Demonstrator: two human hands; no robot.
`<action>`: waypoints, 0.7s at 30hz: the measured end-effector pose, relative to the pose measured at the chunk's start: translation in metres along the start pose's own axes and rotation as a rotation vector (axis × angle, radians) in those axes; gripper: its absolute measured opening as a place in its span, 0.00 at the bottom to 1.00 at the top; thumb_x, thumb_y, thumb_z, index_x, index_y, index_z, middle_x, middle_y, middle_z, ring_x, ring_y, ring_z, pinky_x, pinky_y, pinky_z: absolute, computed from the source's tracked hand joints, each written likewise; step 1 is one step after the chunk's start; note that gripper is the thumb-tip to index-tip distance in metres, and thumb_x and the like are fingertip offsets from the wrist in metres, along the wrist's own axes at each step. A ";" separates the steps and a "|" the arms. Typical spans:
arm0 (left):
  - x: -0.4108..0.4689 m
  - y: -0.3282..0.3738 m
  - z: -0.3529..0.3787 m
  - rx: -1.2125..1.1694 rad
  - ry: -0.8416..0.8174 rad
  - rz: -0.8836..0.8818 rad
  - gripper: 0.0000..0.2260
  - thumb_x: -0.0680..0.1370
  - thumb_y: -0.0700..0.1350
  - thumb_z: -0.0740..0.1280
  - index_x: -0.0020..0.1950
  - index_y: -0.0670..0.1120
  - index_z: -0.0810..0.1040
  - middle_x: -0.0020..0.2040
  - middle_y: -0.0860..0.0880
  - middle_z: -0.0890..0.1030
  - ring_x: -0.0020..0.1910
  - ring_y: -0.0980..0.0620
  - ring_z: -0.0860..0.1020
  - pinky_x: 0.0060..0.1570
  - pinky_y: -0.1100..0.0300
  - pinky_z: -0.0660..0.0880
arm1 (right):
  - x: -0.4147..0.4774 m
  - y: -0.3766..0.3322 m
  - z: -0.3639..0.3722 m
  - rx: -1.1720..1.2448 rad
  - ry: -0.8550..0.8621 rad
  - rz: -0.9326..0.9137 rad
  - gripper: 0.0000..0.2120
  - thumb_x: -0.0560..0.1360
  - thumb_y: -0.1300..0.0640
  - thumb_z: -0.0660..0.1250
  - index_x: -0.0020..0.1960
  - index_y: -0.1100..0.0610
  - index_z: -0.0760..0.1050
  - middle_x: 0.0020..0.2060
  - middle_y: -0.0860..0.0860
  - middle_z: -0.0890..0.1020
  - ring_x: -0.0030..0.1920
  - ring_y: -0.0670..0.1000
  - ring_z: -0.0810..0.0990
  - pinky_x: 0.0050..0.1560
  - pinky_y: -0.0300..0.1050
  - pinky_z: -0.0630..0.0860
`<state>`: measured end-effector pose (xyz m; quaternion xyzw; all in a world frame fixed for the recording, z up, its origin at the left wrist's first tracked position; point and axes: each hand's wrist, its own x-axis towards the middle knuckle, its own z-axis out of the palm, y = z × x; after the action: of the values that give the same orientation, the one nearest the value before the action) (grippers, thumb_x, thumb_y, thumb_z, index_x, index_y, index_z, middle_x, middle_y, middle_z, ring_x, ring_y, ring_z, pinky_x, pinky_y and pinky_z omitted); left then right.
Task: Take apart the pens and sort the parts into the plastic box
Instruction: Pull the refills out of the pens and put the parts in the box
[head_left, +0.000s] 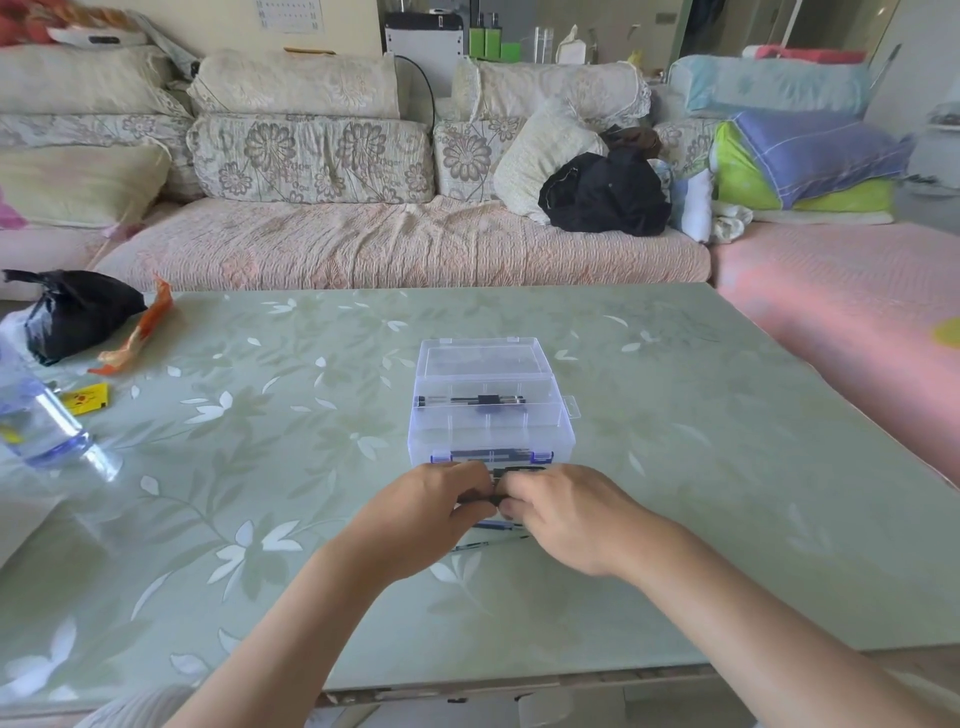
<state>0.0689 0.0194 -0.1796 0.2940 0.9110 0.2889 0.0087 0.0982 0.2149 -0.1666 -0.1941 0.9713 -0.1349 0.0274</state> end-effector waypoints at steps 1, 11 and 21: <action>0.001 0.000 -0.001 0.010 0.005 -0.002 0.03 0.79 0.49 0.66 0.45 0.52 0.75 0.35 0.57 0.75 0.35 0.59 0.72 0.33 0.67 0.67 | -0.001 0.000 -0.001 0.028 0.005 -0.003 0.13 0.81 0.45 0.53 0.57 0.47 0.73 0.46 0.48 0.82 0.48 0.54 0.78 0.49 0.51 0.74; 0.001 -0.016 -0.012 0.144 -0.024 -0.143 0.03 0.78 0.53 0.65 0.51 0.58 0.76 0.47 0.58 0.78 0.39 0.60 0.73 0.36 0.64 0.68 | -0.012 0.032 -0.007 0.105 -0.052 0.163 0.14 0.78 0.60 0.53 0.57 0.48 0.73 0.55 0.44 0.75 0.54 0.49 0.76 0.52 0.41 0.70; 0.000 -0.012 -0.010 0.155 -0.046 -0.133 0.05 0.78 0.53 0.66 0.53 0.59 0.75 0.48 0.59 0.78 0.36 0.63 0.73 0.35 0.66 0.67 | -0.012 0.053 -0.002 0.028 0.036 0.123 0.15 0.73 0.55 0.68 0.56 0.39 0.76 0.42 0.39 0.75 0.40 0.36 0.70 0.45 0.41 0.70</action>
<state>0.0601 0.0061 -0.1774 0.2392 0.9477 0.2096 0.0259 0.0897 0.2670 -0.1788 -0.1312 0.9797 -0.1500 0.0209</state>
